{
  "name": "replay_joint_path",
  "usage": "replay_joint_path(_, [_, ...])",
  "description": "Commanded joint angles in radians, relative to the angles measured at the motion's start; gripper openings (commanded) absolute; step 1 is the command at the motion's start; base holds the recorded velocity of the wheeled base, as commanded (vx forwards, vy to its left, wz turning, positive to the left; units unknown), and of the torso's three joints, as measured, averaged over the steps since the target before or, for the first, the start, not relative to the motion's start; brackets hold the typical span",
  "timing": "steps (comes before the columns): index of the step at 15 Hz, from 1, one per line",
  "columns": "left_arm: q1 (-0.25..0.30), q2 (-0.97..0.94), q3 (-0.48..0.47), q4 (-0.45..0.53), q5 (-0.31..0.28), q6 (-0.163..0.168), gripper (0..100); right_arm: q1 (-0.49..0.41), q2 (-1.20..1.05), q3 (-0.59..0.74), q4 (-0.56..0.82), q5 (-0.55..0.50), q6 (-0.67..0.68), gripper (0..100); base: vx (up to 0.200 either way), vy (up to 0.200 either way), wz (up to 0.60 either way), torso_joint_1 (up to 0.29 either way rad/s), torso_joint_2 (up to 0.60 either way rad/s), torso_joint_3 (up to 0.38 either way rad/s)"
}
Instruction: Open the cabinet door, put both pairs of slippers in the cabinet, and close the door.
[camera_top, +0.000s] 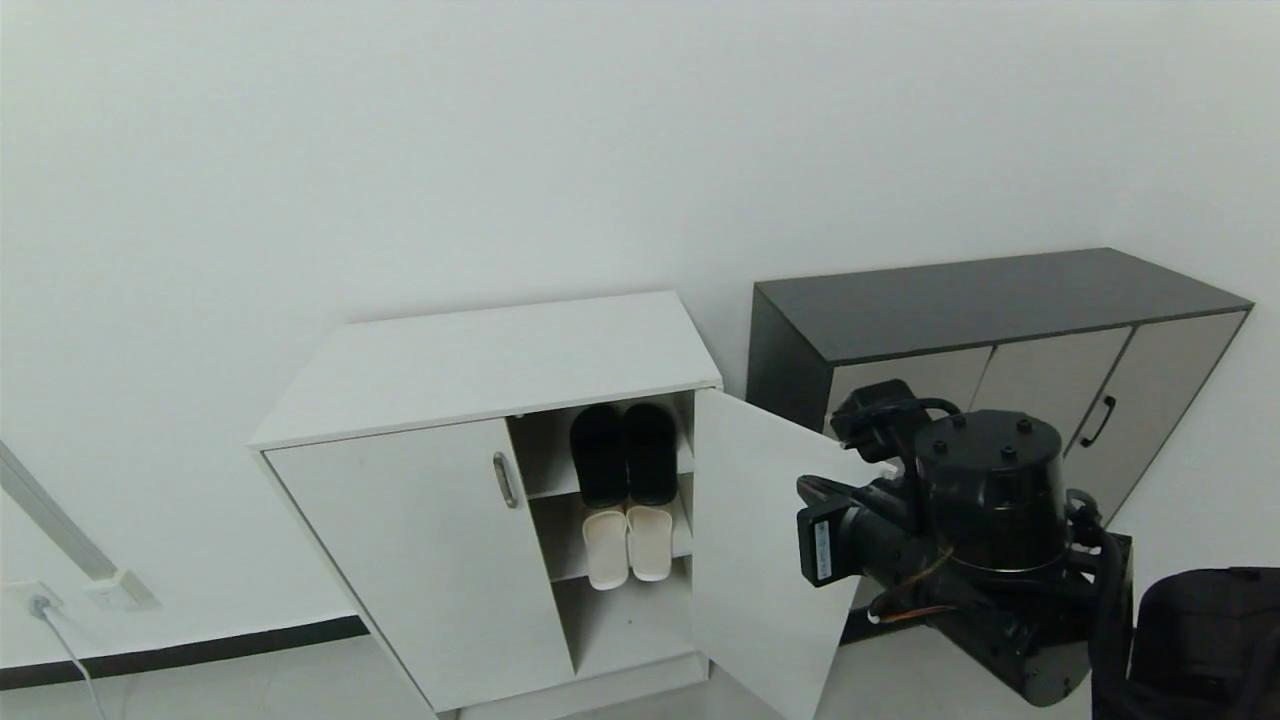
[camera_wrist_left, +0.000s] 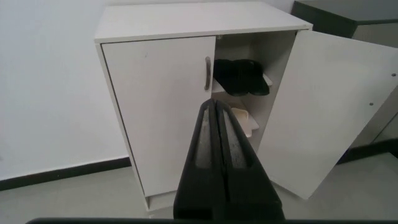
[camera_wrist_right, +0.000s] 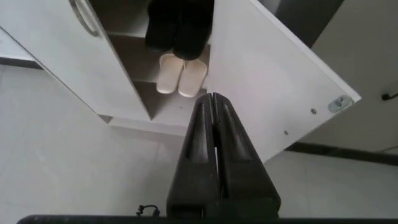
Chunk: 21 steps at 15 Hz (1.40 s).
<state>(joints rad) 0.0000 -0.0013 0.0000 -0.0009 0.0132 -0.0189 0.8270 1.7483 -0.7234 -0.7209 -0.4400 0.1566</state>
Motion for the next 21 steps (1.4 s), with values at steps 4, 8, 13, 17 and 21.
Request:
replay_joint_path(4, [0.0,0.001,0.0,-0.001,-0.001,0.001,0,-0.016,0.028,0.004,-0.042,0.0,-0.015,0,-0.15,0.0,0.0,0.004,0.01,0.001])
replay_joint_path(8, [0.0,0.001,0.0,-0.001,-0.001,0.001,0,-0.117,0.108,-0.064,-0.101,-0.006,-0.049,0,0.0,0.0,0.0,0.0,0.0,0.0])
replay_joint_path(13, [0.0,0.001,0.0,-0.001,-0.002,0.001,0,-0.289,0.217,-0.28,0.014,-0.002,-0.028,0,0.0,0.0,0.0,0.0,0.0,0.0])
replay_joint_path(17, [0.0,0.001,0.0,-0.001,-0.004,0.002,0,-0.348,0.255,-0.418,0.205,0.087,0.1,0,0.0,0.0,0.0,0.0,0.0,0.0])
replay_joint_path(21, [0.0,0.001,0.0,-0.001,-0.004,0.001,0,-0.413,0.329,-0.455,0.19,0.138,0.133,0,0.0,0.0,0.0,0.0,0.0,0.0])
